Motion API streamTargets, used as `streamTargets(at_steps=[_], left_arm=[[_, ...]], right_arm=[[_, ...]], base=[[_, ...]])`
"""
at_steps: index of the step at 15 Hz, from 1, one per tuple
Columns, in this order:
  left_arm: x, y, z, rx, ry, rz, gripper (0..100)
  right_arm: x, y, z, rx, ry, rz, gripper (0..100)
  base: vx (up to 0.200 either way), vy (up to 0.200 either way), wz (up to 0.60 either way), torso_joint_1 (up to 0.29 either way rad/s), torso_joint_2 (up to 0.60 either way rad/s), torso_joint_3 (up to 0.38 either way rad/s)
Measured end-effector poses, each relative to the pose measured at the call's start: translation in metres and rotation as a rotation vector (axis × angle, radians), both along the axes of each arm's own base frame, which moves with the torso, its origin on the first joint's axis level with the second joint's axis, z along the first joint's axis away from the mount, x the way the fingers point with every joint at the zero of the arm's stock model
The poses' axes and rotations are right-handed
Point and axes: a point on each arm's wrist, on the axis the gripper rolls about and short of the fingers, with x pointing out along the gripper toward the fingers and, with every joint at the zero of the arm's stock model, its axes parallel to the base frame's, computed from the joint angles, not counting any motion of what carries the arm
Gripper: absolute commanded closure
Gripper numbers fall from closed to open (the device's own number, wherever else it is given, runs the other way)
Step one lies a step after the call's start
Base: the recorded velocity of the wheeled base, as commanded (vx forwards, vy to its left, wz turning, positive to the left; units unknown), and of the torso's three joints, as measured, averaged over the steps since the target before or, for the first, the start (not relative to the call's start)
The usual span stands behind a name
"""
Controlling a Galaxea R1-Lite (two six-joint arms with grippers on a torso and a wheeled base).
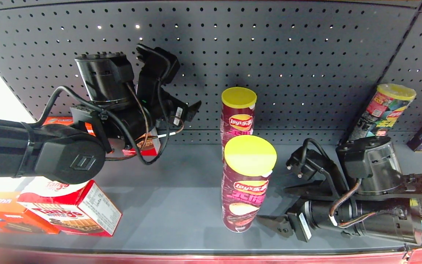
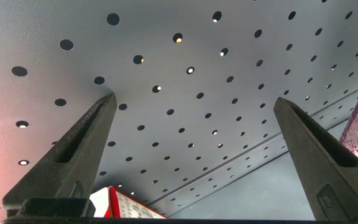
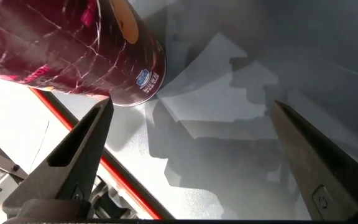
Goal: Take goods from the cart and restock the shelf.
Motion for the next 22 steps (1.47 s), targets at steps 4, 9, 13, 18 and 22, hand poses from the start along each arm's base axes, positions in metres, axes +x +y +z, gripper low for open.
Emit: streamTargets(at_steps=[4, 9, 13, 18, 22], left_arm=[[0.001, 0.003, -0.001, 0.003, 0.004, 0.008, 0], [0.003, 0.013, -0.004, 0.007, 0.016, 0.034, 0], [0.000, 0.016, -0.007, 0.015, 0.034, 0.043, 0], [-0.004, 0.018, -0.011, 0.018, 0.041, 0.046, 0], [-0.005, 0.018, -0.012, 0.020, 0.045, 0.047, 0]], right_arm=[[-0.001, -0.009, 0.014, 0.038, -0.045, -0.027, 0], [-0.010, -0.041, 0.056, 0.154, -0.195, -0.109, 0], [-0.039, -0.071, 0.087, 0.249, -0.327, -0.144, 0], [-0.094, -0.108, 0.109, 0.355, -0.479, -0.149, 0], [-0.133, -0.132, 0.106, 0.358, -0.599, -0.134, 0]], base=[[0.000, 0.000, 0.00, 0.000, 0.00, 0.000], [0.000, 0.000, 0.00, 0.000, 0.00, 0.000], [0.000, 0.000, 0.00, 0.000, 0.00, 0.000], [0.000, 0.000, 0.00, 0.000, 0.00, 0.000], [0.000, 0.000, 0.00, 0.000, 0.00, 0.000]])
